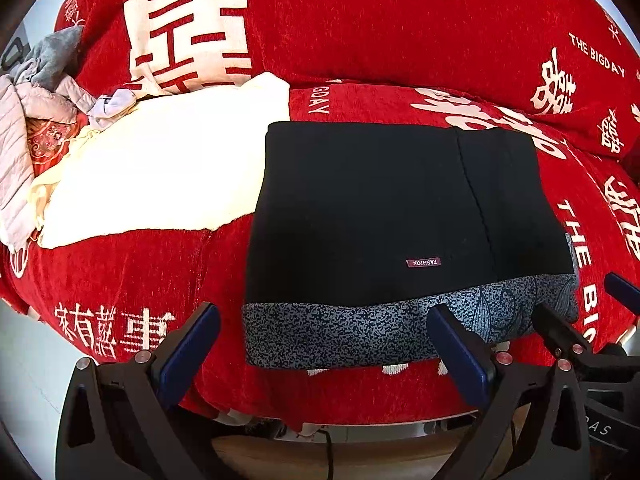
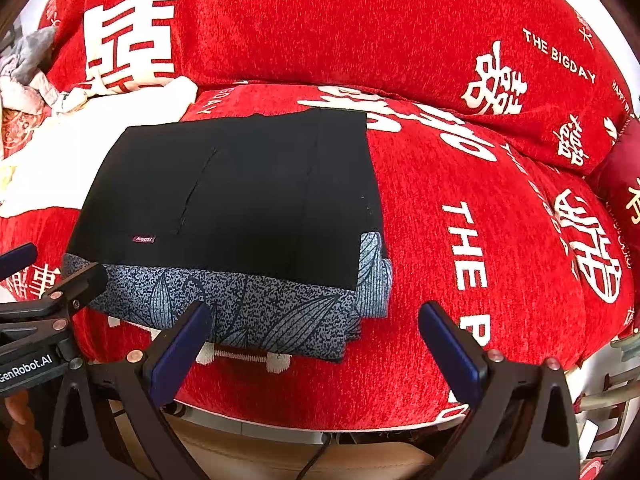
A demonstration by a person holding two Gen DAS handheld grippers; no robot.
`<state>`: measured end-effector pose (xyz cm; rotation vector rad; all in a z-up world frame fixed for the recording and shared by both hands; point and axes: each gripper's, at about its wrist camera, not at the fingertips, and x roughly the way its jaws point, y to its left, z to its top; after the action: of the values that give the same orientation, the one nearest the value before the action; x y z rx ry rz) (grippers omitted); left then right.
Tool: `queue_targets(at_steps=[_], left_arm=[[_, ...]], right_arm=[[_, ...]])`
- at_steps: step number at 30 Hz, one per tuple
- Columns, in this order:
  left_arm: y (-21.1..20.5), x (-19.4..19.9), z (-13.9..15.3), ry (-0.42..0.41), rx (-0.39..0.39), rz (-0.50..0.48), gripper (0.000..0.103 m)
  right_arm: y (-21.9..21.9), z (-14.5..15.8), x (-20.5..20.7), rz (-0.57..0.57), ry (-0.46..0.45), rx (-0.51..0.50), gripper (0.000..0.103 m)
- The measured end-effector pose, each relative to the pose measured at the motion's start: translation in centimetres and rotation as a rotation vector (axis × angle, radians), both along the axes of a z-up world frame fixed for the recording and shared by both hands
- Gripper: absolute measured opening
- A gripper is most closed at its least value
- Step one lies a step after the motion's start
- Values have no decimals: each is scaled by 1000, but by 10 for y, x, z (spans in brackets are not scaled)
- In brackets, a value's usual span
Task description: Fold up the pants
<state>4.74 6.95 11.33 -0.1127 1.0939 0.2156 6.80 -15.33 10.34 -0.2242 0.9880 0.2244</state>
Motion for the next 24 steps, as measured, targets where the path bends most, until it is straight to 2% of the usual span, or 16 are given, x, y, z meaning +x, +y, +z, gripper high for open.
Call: queue_targets(at_steps=[11, 24], left_arm=[[2, -2, 0, -7, -6, 34, 103], [0, 0, -3, 15, -10, 30, 103]], right_arm=[[0, -1, 0, 2, -2, -5, 103], [-1, 0, 0, 4, -2, -6, 103]])
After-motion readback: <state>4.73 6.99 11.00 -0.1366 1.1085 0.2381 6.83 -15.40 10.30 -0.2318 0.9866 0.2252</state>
